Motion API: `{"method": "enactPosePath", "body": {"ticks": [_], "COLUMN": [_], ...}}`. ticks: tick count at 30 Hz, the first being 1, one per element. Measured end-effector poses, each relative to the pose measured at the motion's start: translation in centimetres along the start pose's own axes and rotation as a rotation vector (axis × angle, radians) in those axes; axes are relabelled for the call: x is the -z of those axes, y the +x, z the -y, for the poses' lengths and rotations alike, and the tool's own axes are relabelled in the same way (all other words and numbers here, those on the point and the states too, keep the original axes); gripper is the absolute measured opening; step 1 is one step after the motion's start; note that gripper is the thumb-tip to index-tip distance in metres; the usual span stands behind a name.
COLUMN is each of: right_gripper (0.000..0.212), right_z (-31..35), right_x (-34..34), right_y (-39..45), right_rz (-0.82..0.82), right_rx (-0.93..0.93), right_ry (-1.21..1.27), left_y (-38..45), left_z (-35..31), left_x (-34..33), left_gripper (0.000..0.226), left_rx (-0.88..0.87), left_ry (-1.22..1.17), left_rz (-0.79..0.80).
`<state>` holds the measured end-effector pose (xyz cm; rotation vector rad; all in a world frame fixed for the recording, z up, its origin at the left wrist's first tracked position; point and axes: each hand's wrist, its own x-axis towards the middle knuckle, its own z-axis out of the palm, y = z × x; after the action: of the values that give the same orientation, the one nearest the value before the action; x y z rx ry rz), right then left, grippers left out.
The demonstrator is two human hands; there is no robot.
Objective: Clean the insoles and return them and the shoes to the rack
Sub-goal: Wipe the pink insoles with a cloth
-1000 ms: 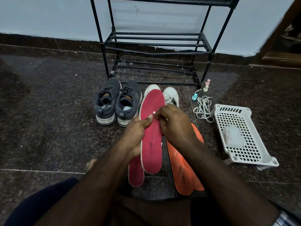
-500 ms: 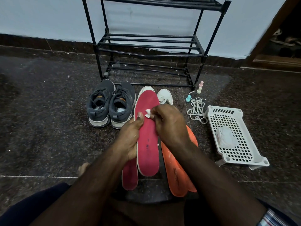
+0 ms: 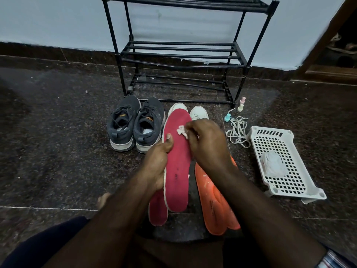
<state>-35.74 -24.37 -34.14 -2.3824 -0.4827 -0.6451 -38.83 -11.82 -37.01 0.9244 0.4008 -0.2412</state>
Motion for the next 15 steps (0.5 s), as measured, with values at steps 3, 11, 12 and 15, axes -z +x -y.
{"method": "enactPosePath", "body": {"ticks": [3, 11, 12, 15], "right_gripper": [0.012, 0.017, 0.018, 0.025], "right_z": [0.8, 2.5, 2.2, 0.8], "right_x": [-0.8, 0.8, 1.2, 2.5], "right_y": [-1.3, -2.6, -2.1, -0.2], "right_rz": [0.128, 0.484, 0.450, 0.263], "right_rx": [0.000, -0.076, -0.137, -0.388], "right_ry": [-0.002, 0.293, 0.375, 0.686], "left_y": [0.0, 0.1, -0.1, -0.4], "left_z": [0.0, -1.2, -1.5, -1.7], "left_x": [0.2, 0.8, 0.6, 0.8], "left_gripper": [0.045, 0.050, 0.052, 0.054], "left_rx": [0.007, 0.071, 0.085, 0.055], "left_ry": [-0.024, -0.117, -0.123, -0.098], "left_rz": [-0.025, -0.019, 0.004, 0.010]}}
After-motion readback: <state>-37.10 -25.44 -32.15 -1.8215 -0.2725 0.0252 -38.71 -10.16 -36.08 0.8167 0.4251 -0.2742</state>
